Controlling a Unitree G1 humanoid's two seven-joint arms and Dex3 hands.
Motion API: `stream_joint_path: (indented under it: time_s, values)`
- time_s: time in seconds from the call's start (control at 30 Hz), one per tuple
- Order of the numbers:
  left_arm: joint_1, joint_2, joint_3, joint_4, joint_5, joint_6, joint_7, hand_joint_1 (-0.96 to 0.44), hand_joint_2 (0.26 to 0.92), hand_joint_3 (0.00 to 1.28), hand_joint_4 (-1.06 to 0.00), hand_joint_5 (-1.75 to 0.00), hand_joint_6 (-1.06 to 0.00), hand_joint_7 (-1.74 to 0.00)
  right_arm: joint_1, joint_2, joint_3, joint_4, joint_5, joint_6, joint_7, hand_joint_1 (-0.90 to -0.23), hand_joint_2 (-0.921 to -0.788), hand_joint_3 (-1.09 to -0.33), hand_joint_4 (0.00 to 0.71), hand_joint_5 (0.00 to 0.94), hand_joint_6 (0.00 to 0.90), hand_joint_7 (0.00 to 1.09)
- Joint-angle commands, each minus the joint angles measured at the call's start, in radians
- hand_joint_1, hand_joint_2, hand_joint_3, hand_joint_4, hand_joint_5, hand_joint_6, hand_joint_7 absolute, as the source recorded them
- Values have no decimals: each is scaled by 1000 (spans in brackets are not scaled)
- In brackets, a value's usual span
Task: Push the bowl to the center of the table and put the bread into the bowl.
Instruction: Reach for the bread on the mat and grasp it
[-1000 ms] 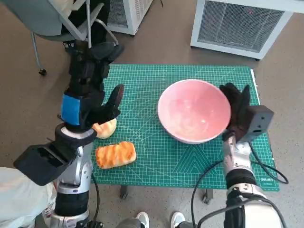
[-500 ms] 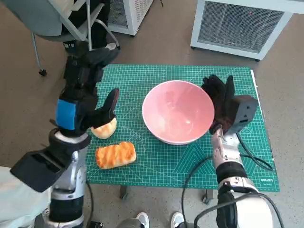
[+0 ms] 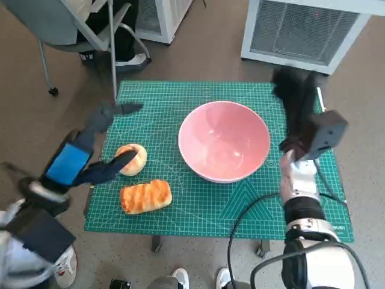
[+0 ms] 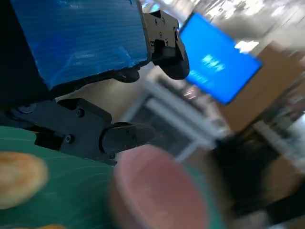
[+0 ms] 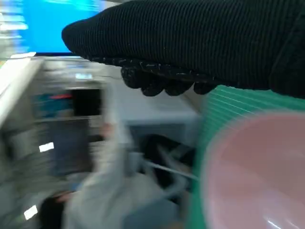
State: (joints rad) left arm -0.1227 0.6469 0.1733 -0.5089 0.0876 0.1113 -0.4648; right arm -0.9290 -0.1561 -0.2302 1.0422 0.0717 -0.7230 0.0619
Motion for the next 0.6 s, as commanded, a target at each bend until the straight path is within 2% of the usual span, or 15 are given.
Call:
stream_joint_path:
  time_s: [0.03, 0.23, 0.33, 0.5, 0.6]
  values:
    - [47, 84, -21, -76, 74, 64, -65, -348, 921, 190, -492, -20, -461, -257, 99, -2, 46, -223, -7, -129, 57, -420, -921, -610, 389, 11, 62, 675]
    - [68, 121, -85, -96, 170, 90, -92, -380, 921, 177, -501, -3, -521, -120, 185, -5, 99, -461, 22, -184, 119, -446, -921, -613, 405, 18, 84, 690]
    - [73, 125, -125, -97, 226, 103, -96, -388, 921, 164, -499, -1, -529, -90, 219, -13, 118, -544, 27, -189, 140, -491, -921, -601, 410, 19, 83, 687]
    - [77, 114, -205, -94, 328, 136, -101, -391, 921, 153, -493, 0, -529, -69, 278, -22, 134, -673, 8, -157, 143, -524, -921, -592, 413, 19, 77, 684]
    - [78, 101, -251, -85, 381, 148, -99, -394, 921, 152, -487, 0, -522, -57, 305, -22, 139, -727, -4, -134, 136, -515, -921, -589, 414, 19, 74, 684]
